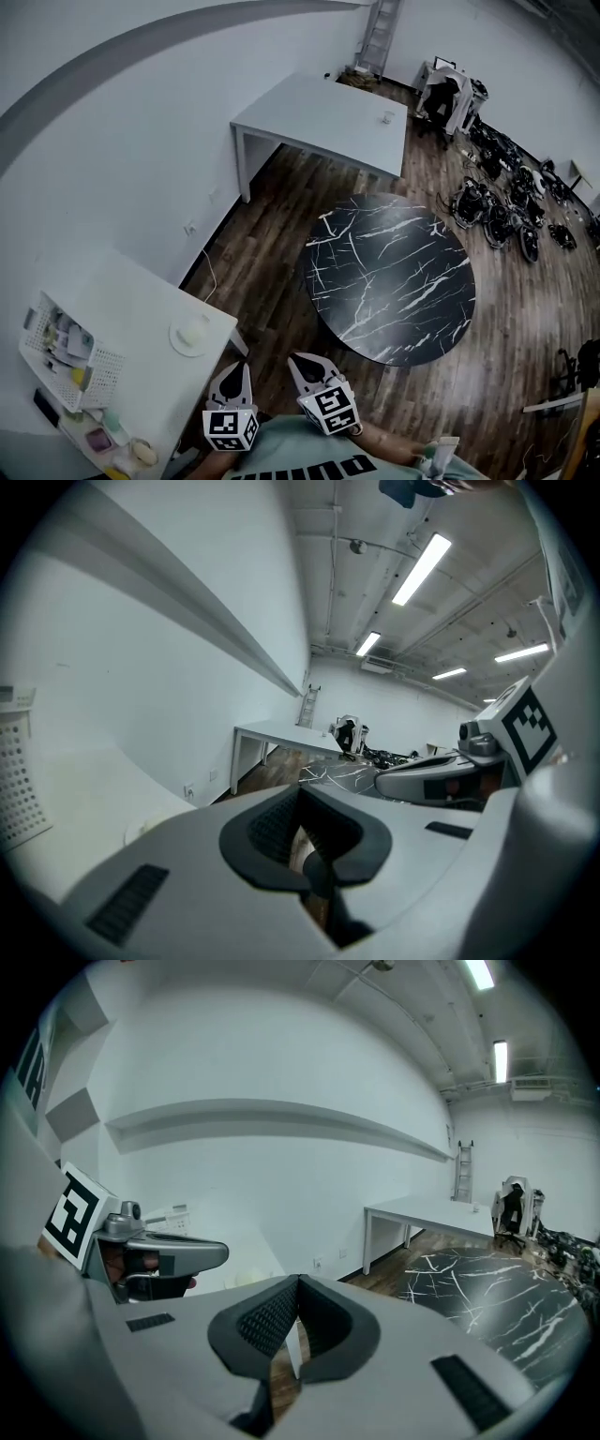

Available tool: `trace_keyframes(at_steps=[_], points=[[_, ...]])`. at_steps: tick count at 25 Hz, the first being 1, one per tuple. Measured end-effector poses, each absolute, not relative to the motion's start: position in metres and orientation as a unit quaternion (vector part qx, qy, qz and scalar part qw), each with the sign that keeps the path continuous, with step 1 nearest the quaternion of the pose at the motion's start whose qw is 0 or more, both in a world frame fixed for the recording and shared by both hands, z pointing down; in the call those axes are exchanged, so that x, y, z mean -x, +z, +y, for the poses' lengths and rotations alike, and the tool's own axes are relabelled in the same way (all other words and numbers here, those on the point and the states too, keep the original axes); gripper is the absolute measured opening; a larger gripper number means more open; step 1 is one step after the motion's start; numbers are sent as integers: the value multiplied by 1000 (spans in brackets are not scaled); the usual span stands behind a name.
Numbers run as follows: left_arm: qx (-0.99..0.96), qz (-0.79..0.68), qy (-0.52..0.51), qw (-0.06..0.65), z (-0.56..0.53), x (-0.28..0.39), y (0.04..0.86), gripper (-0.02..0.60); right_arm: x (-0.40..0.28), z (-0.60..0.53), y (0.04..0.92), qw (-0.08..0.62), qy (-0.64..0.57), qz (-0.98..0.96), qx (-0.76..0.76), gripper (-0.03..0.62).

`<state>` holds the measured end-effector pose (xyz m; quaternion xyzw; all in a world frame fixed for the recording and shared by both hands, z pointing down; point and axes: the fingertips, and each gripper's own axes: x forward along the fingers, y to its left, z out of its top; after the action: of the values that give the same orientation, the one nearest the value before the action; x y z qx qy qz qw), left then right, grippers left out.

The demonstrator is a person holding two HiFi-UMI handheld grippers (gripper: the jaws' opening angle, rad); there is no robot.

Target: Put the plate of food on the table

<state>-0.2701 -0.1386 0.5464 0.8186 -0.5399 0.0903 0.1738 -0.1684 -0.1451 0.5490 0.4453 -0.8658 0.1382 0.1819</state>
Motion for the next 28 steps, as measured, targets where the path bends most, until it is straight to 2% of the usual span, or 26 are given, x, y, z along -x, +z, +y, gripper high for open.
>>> trace_keyframes(at_steps=[12,28], points=[[-798,-562,70,205,-151,365,557,6,257,-166,551,212,137,-868,-429,8],[-759,-608,50,227,-135,454,573,6,329,-173,558,225,133,-877,-403,8]])
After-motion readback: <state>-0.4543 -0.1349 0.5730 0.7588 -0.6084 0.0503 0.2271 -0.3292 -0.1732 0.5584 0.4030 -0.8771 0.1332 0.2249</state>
